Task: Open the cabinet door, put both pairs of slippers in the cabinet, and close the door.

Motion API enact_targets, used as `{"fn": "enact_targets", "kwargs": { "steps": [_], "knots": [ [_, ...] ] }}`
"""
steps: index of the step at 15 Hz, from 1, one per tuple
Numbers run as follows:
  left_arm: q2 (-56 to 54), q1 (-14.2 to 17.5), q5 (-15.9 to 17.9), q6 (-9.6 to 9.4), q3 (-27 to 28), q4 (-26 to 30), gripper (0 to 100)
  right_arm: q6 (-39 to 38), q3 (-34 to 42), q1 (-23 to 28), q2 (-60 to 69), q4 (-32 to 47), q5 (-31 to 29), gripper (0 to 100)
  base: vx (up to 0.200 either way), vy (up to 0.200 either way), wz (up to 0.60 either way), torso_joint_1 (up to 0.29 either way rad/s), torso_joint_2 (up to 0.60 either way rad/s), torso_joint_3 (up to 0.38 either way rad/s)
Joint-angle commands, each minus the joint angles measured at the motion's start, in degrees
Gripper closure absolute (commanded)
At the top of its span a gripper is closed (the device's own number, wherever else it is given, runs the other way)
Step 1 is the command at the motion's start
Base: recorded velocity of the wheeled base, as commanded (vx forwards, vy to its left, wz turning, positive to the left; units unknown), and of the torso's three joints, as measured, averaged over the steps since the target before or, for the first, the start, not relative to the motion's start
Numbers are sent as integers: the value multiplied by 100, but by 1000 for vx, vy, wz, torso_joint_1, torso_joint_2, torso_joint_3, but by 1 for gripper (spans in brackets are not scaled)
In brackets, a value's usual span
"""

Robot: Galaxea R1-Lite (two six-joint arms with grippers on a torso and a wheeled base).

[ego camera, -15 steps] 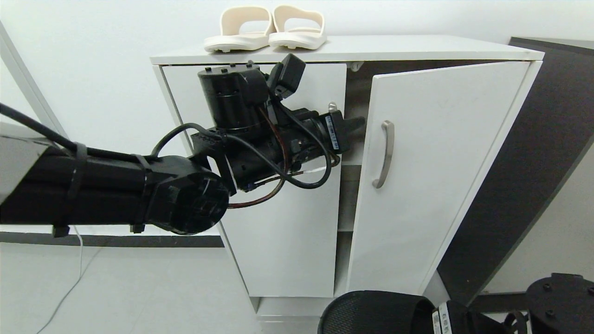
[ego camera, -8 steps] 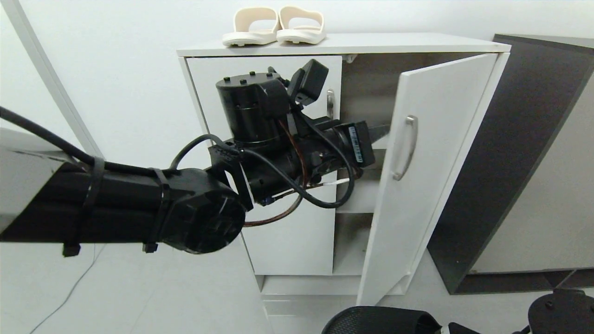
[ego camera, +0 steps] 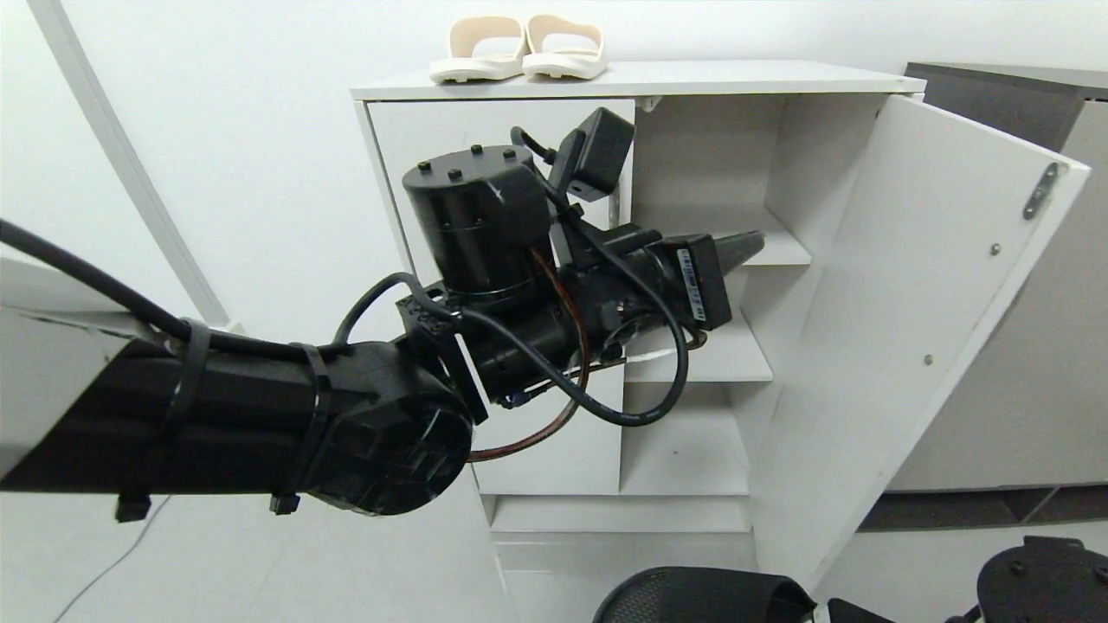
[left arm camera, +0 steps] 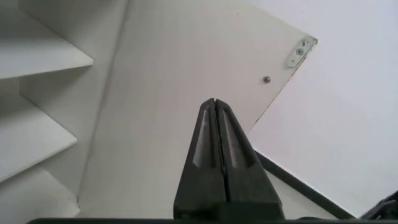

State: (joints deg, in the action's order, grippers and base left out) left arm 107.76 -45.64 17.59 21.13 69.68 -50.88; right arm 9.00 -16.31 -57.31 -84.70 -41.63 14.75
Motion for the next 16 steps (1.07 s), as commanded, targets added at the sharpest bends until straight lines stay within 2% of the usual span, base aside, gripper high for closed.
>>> {"fn": "enact_targets", "kwargs": {
  "steps": [1,2,3,4,5,6,7,8,9,10,11,12,13,15,16],
  "knots": [
    [-361,337,-1,-21,-227,123,100,-38,-232,282,-240,-3,-289,100,0,0,0,0,0,0],
    [-616,618,-1,-21,-297,307,100,-135,-364,413,-337,-3,-658,100,0,0,0,0,0,0],
    [-748,741,-1,-30,-315,395,100,-223,-426,440,-372,-3,-807,100,0,0,0,0,0,0],
    [-1486,1295,-63,-118,-543,1160,100,-733,-654,457,-556,-12,-1668,100,0,0,0,0,0,0],
    [-1680,1374,-116,-153,-622,1362,100,-812,-724,457,-600,-12,-1862,100,0,0,0,0,0,0],
    [-2576,1558,-546,-232,-939,2416,100,-1049,-988,457,-811,-12,-2741,100,0,0,0,0,0,0],
    [-3622,1567,-1267,-328,-1238,3700,100,-1304,-1322,457,-1040,-12,-3479,100,0,0,0,0,0,0],
    [-4237,1567,-1715,-504,-1457,4315,100,-1489,-1612,466,-1207,-12,-3804,100,0,0,0,0,0,0],
    [-4826,1567,-2207,-698,-1765,4640,100,-1629,-1893,519,-1356,-3,-4138,100,0,0,0,0,0,0],
    [-5195,1567,-2550,-812,-1967,4763,100,-1699,-2043,598,-1470,-3,-4358,100,0,0,0,0,0,0],
    [-5907,1567,-3464,-1172,-2468,5053,100,-1779,-2315,774,-1717,-3,-4701,100,0,0,0,0,0,0],
    [-6259,1673,-3983,-1348,-2688,5185,100,-1823,-2394,853,-1813,-3,-4806,100,0,0,0,0,0,0],
    [-6927,2701,-4378,-1708,-3189,5334,100,-1849,-2517,993,-1998,-12,-4947,100,0,0,0,0,0,0],
    [-7806,3861,-4563,-1849,-3971,5334,100,-1858,-2526,1046,-2121,-12,-4964,100,0,0,0,0,0,0],
    [-8377,4257,-4624,-2025,-4472,5334,100,-1858,-2517,1046,-2121,-12,-4964,100,0,0,0,0,0,0]
  ]
}}
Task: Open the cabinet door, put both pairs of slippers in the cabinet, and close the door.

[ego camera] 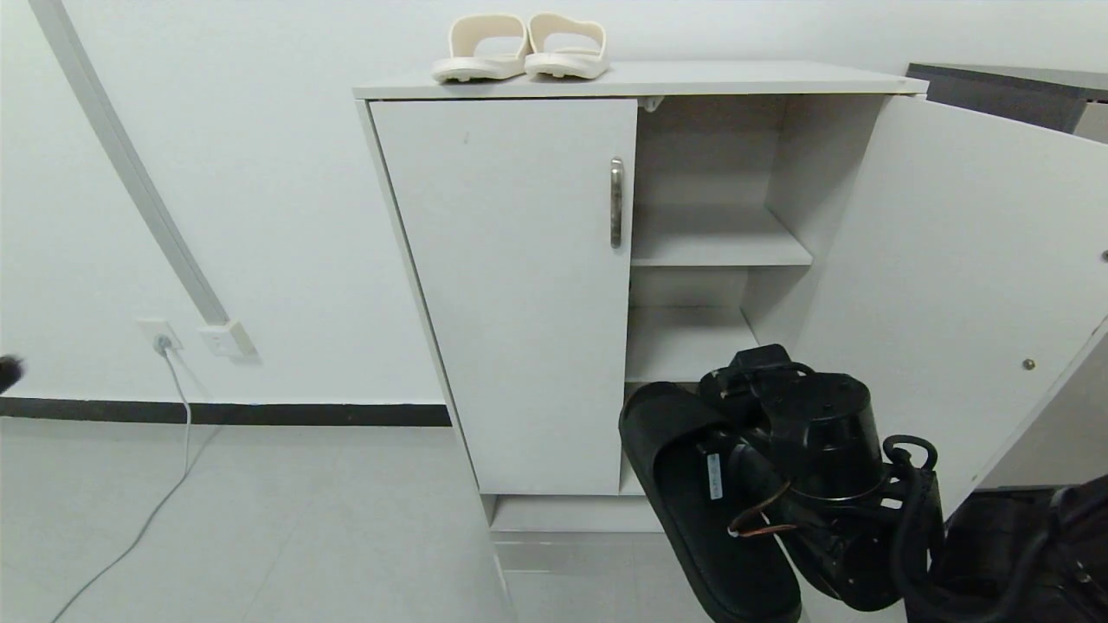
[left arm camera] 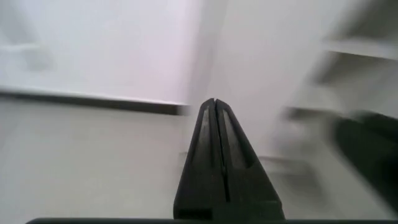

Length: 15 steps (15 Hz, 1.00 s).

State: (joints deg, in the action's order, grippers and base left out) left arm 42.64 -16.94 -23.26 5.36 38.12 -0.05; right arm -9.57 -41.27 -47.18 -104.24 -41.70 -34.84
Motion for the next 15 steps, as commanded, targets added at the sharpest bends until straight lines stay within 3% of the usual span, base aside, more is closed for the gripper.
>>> {"fn": "enact_targets", "kwargs": {
  "steps": [1,5,7,9,10,11,15],
  "knots": [
    [-2401,1545,-495,-607,-1747,251,100,-1,-31,24,-167,-4,-5,100,0,0,0,0,0,0],
    [-4071,1615,-223,-703,-3293,260,100,8,-22,7,-167,-4,-5,100,0,0,0,0,0,0],
    [-4264,1686,480,-651,-3671,119,100,-1,-13,-2,-167,-13,-5,100,0,0,0,0,0,0],
    [-4264,1686,1447,-659,-3812,-268,100,-10,4,-20,-184,-22,4,100,0,0,0,0,0,0],
    [-4264,1686,2194,-730,-3812,-57,100,-10,13,-37,-184,-22,21,100,0,0,0,0,0,0],
    [-4264,1686,2502,-826,-3768,172,100,-10,13,-55,-184,-22,39,100,0,0,0,0,0,0],
    [-4264,1686,2449,-607,-3803,5,100,-1,-75,-134,-281,-321,-5,100,0,0,0,0,0,0]
  ]
}}
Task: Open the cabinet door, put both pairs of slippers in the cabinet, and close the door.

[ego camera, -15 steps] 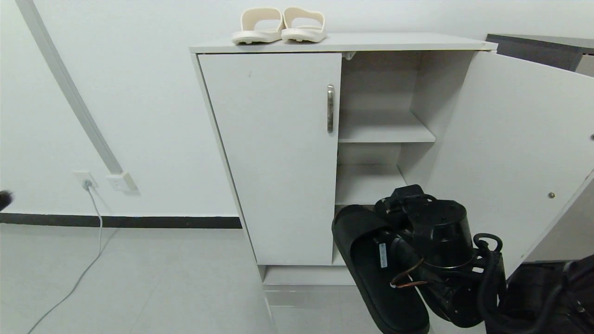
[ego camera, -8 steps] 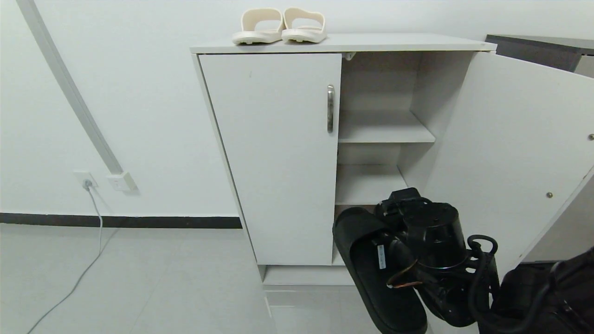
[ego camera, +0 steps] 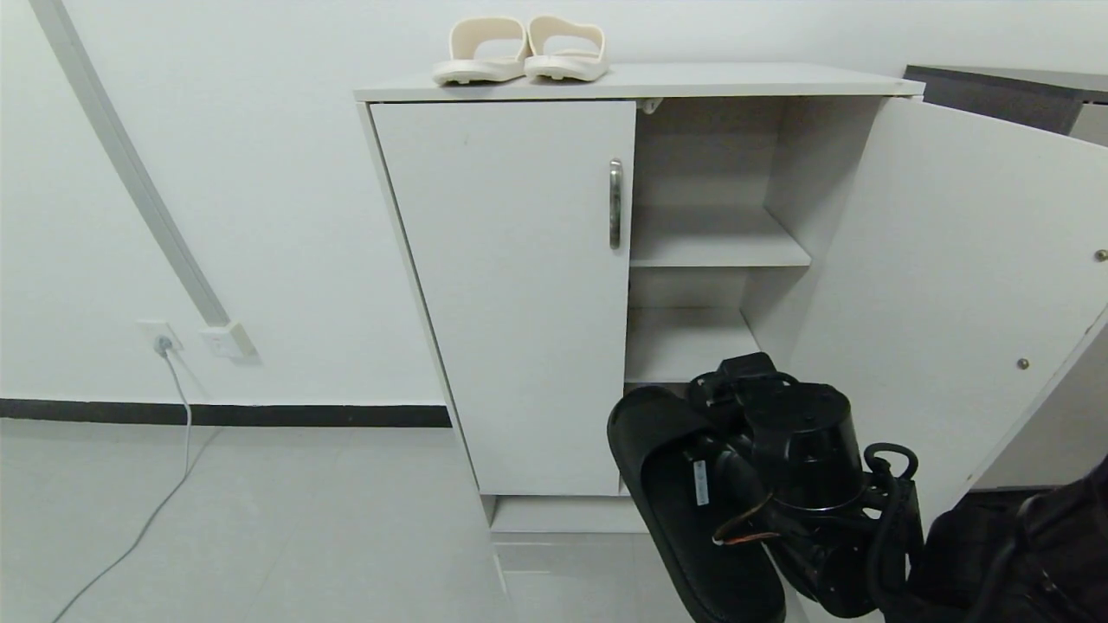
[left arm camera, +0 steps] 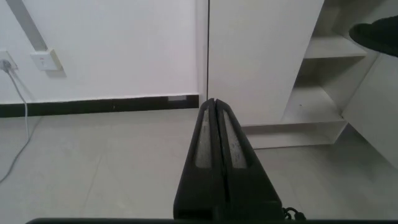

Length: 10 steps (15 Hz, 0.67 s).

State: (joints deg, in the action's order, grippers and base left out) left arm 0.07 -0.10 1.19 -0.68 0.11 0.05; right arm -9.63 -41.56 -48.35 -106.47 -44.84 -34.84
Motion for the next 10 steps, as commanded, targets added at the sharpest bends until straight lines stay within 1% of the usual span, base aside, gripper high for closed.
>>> {"fn": "enact_targets", "kwargs": {
  "steps": [1,5,6,7,10],
  "knots": [
    [-7,1,-32,33,-2,4,100,5,-107,-26,-154,-166,-32,100,0,0,0,0,0,0],
    [-7,1,-32,33,-2,-5,100,-241,-538,-17,-568,-245,-585,100,0,0,0,0,0,0],
    [-7,1,-40,33,-2,-5,100,-311,-705,1,-726,-245,-814,100,0,0,0,0,0,0],
    [-7,1,-40,33,-2,-5,100,-329,-775,18,-770,-245,-840,100,0,0,0,0,0,0],
    [-7,1,-40,33,-2,-5,100,-373,-792,97,-787,-245,-893,100,0,-200,0,2,1,7]
  ]
}}
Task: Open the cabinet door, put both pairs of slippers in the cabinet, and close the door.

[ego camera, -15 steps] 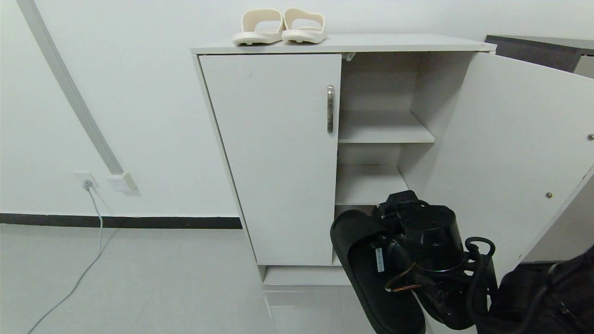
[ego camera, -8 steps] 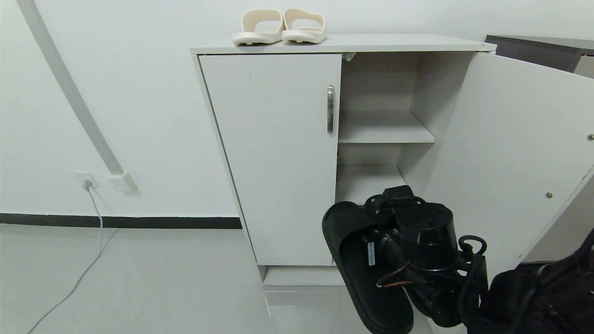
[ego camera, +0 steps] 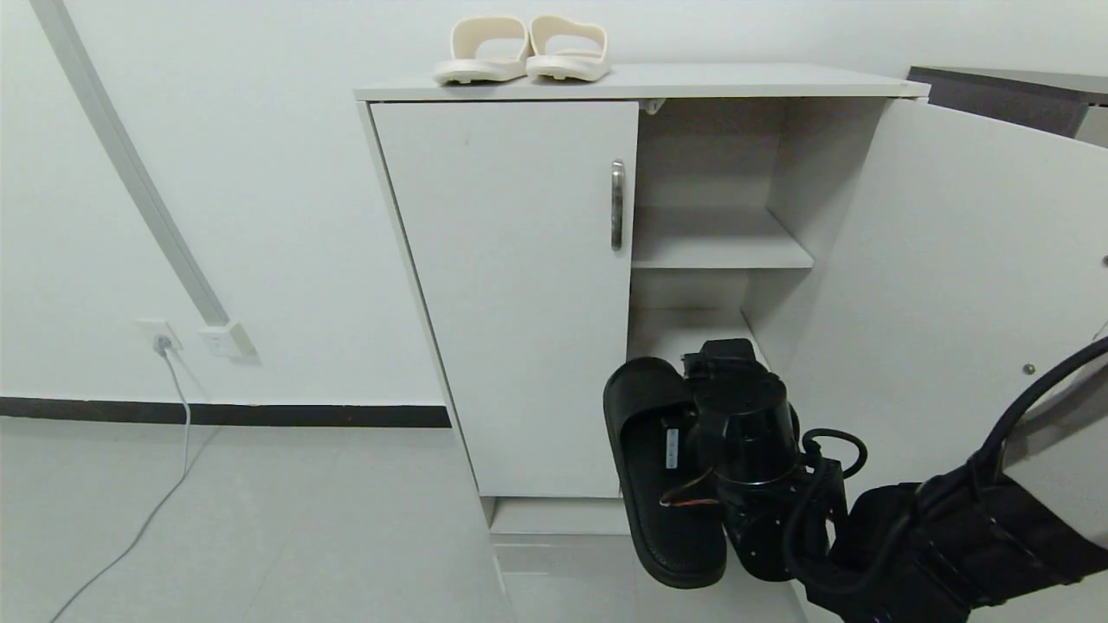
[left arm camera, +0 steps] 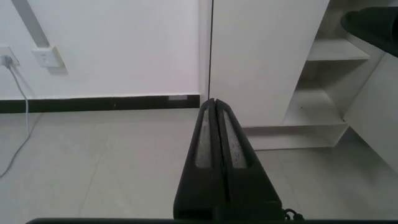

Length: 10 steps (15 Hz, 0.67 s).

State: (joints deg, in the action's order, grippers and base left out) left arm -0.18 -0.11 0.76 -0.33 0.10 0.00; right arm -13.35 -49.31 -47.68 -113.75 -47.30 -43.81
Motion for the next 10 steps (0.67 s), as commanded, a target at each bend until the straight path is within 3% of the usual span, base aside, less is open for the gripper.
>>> {"fn": "enact_targets", "kwargs": {
  "steps": [1,4,10],
  "knots": [
    [18,2,4,-11,-1,0,100,-10,-17,57,-112,1,-48,100,0,-200,0,2,2,-2],
    [18,2,4,-2,-1,0,100,-10,27,101,-139,1,-48,100,0,-200,0,1,2,2],
    [18,2,4,-2,-1,0,100,-19,44,145,-341,-130,-22,100,0,0,0,0,0,0]
  ]
}}
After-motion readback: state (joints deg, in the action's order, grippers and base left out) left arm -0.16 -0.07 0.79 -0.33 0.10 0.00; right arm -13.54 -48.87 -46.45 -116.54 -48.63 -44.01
